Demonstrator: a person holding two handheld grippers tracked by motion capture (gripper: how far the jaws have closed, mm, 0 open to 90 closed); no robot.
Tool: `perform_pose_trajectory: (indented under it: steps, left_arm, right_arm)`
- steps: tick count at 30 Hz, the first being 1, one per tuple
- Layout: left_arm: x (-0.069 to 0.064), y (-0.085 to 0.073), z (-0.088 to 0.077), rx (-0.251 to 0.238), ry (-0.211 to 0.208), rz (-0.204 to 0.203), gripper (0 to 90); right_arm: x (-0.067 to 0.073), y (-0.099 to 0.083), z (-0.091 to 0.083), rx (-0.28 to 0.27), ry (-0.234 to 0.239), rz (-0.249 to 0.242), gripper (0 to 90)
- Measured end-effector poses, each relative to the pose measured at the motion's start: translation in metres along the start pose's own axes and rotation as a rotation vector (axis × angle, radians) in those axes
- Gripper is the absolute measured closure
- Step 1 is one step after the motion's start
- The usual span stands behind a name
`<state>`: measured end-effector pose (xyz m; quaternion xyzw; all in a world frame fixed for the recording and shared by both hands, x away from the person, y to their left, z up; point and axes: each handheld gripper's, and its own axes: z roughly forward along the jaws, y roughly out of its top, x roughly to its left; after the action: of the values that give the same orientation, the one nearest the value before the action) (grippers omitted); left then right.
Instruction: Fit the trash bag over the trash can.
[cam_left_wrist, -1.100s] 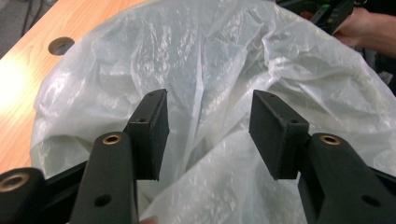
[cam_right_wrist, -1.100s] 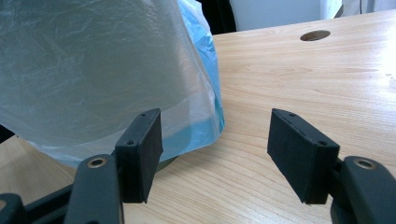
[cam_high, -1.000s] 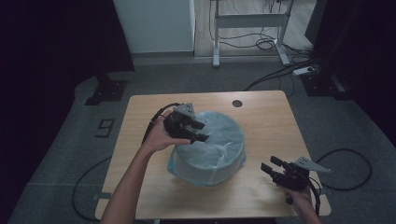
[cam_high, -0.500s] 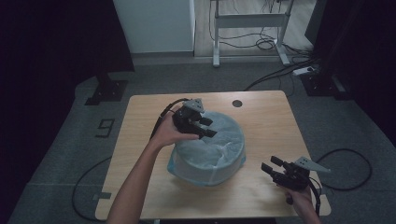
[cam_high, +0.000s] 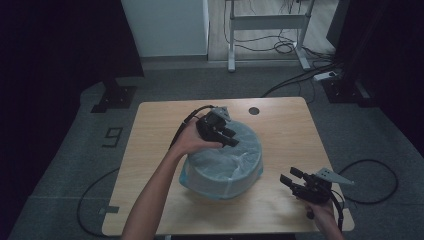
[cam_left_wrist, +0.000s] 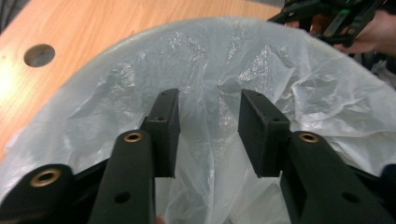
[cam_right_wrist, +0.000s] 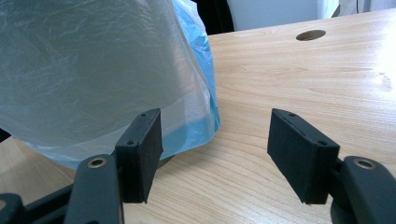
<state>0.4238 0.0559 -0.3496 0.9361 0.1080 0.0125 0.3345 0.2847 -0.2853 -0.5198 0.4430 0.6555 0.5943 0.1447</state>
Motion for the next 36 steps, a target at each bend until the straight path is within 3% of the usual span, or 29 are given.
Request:
perform_pose_trajectory:
  steps: [9,19,32,36]
  left_arm:
    - [-0.004,0.008,0.016,0.096,0.018,0.017,60.3]
    - [-0.006,0.013,0.028,0.147,0.025,0.024,57.7]
    - [-0.007,0.012,0.034,0.158,0.028,0.026,55.0]
    - [-0.007,0.011,0.030,0.140,0.032,0.022,53.1]
  right_arm:
    - [0.000,0.000,0.000,-0.002,-0.001,-0.002,34.9]
    - [-0.001,0.001,-0.002,-0.004,-0.002,-0.002,34.9]
    - [-0.002,0.001,-0.003,-0.004,-0.008,-0.004,34.9]
    - [-0.002,0.001,-0.003,-0.005,-0.010,0.000,34.8]
